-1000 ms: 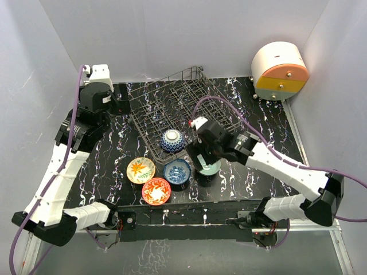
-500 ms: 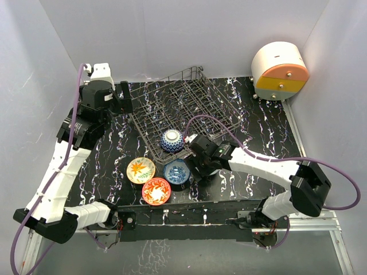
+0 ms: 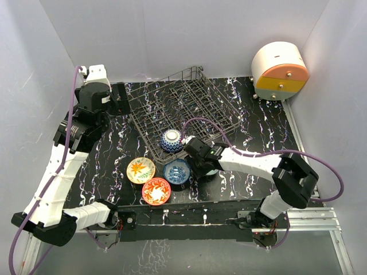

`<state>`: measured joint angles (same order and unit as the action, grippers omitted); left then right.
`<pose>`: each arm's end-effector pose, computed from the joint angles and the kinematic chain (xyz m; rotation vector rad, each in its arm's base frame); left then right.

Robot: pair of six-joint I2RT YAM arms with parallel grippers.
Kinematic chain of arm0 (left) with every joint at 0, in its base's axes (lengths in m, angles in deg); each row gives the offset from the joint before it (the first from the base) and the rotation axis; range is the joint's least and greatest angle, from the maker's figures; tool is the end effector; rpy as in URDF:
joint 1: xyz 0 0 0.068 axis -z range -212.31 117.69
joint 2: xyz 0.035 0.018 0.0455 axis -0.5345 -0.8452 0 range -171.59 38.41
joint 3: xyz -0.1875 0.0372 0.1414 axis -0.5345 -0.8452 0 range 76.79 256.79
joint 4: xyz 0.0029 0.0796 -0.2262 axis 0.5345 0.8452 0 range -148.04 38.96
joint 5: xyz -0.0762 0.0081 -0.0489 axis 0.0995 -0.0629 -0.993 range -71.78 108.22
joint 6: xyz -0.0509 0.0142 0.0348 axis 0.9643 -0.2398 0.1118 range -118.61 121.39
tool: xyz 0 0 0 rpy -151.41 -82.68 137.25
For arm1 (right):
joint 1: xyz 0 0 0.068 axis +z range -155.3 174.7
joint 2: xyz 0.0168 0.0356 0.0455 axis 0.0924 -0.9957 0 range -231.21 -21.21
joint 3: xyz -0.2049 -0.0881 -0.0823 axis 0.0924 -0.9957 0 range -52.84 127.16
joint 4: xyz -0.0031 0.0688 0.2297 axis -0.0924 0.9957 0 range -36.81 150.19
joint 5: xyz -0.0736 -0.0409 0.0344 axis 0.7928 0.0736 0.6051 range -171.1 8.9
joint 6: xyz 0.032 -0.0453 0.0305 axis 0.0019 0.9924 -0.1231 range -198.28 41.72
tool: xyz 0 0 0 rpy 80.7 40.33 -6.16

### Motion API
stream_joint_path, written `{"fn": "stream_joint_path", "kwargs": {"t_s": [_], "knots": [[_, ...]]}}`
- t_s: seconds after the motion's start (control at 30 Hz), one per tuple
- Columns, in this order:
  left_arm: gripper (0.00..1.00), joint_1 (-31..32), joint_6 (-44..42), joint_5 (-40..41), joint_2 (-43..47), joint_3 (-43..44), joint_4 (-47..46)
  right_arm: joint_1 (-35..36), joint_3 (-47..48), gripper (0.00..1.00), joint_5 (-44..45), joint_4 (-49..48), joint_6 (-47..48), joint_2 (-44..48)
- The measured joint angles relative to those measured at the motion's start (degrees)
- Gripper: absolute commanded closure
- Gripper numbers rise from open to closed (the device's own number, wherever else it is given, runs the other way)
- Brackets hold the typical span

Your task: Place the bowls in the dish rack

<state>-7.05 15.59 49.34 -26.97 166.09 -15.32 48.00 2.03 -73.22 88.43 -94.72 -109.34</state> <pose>0.2033 -0.0681 0.4279 -0.1851 1.8411 0.0370 0.1702 0.2171 0.1558 -0.8360 2.6229 0.1433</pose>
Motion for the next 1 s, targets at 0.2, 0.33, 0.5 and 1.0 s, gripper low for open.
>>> {"fn": "stream_joint_path", "kwargs": {"t_s": [0.2, 0.33, 0.5, 1.0], "knots": [[0.03, 0.0, 0.0, 0.0, 0.0, 0.0, 0.2, 0.2, 0.1, 0.90, 3.6, -1.1, -0.3, -1.0], [0.03, 0.0, -0.1, 0.0, 0.0, 0.0, 0.2, 0.2, 1.2, 0.92, 4.4, 0.5, -0.4, -0.7], [0.03, 0.0, -0.5, 0.0, 0.0, 0.0, 0.1, 0.2, 5.5, 0.92, 2.8, 6.9, -1.0, 0.6], [0.03, 0.0, -2.1, -0.1, 0.0, 2.0, -0.8, -12.7, 49.2, 0.92, -26.9, 11.6, -2.4, -4.2]]}}
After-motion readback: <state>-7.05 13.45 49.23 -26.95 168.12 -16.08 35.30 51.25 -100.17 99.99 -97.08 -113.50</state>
